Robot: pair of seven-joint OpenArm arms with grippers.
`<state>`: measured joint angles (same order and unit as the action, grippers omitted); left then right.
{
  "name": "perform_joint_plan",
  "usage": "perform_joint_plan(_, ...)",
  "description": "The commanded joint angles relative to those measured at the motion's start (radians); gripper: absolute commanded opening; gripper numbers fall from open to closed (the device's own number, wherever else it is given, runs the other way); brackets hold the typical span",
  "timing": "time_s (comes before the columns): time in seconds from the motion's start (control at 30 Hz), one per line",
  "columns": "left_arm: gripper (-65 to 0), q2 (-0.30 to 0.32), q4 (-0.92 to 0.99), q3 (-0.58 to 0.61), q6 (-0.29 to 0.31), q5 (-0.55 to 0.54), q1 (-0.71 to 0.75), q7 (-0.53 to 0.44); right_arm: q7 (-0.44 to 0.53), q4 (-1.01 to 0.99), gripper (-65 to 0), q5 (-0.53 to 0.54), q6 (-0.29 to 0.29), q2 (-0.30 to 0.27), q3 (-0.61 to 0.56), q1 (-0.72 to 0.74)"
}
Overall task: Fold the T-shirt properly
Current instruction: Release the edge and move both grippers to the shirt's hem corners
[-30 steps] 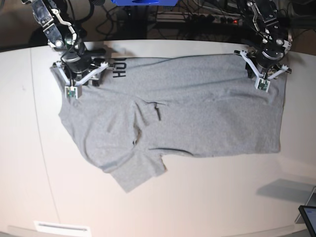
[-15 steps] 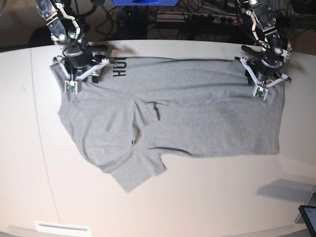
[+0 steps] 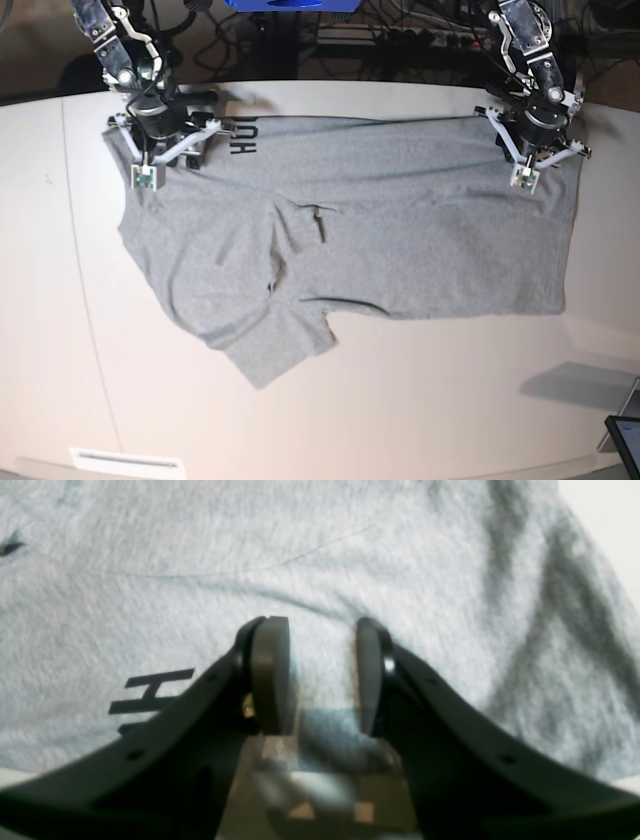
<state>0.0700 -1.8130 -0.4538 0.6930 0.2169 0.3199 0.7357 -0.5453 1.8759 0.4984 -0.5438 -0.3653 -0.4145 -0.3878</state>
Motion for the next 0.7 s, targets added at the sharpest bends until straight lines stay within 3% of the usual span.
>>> perform_joint_plan(0.0, -44.5, 0.007, -0.001, -0.007, 0.005, 0.040, 0.011, 0.049, -0.062, -0.005, -42.8, 0.036, -0.014, -0.007, -0.001, -0.007)
perform_joint_plan(0.43, -44.0, 0.006, -0.112, -0.144, 0.005, 0.036, -0.020, 0.049, -0.062, 0.070, -42.7, 0.033, -0.014, -0.010, -0.001, -0.007)
perform_joint_plan(0.67, -44.0, -0.035, -0.113, -0.213, 0.005, 0.040, -0.071, 0.049, -0.062, 0.109, -42.7, 0.033, -0.014, -0.011, -0.001, 0.026)
